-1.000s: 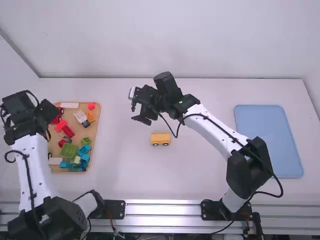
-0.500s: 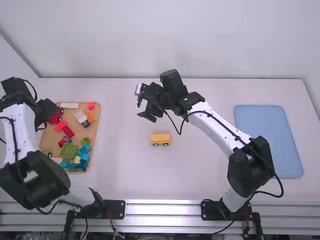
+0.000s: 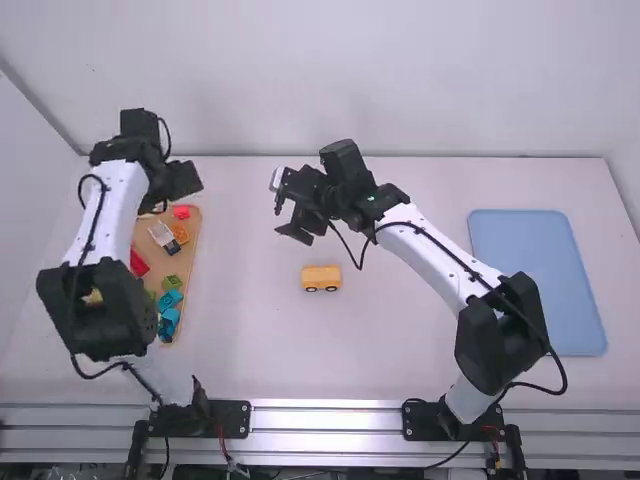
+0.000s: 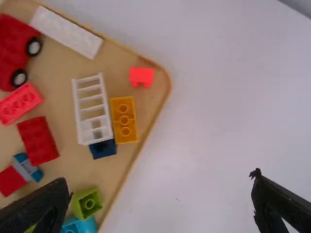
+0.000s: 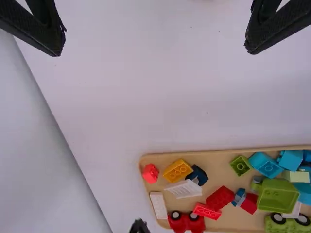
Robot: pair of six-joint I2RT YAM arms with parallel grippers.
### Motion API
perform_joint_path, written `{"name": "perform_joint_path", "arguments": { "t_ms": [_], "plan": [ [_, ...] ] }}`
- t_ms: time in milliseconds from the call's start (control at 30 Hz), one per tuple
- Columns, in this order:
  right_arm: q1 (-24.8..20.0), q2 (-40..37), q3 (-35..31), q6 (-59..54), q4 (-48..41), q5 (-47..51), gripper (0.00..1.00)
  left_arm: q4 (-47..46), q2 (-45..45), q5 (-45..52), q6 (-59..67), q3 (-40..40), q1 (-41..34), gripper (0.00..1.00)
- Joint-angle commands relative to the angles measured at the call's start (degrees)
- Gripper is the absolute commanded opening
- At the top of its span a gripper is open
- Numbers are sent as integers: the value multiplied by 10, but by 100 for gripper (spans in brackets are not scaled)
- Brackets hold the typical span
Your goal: Assemble lego blocks to make yellow taxi
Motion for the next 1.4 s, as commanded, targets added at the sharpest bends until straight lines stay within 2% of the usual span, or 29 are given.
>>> {"name": "perform_joint_path", "arguments": {
  "t_ms": [0,367,633,800,1067,1200,1367],
  "plan": [
    [3,-8,14,4,-2,-1,99,-8,29,14,20,24,-3,95],
    [-5,-8,14,4,-14,-2,99,-44,113,9,-35,47,19,87],
    [-6,-8,14,4,-14,-1,99,-13,155,9,-15,46,41,84],
    [-5,-8,14,3,-13,-2,99,59,156,9,-7,22,38,76],
    [-8,-8,14,2,-13,-1,99,144,156,40,-3,-42,34,75],
    [-8,-8,14,2,-13,-1,99,155,156,37,-49,-71,47,73],
    [-8,-8,14,2,-13,-1,99,156,156,37,-49,-91,59,70]
  ]
}}
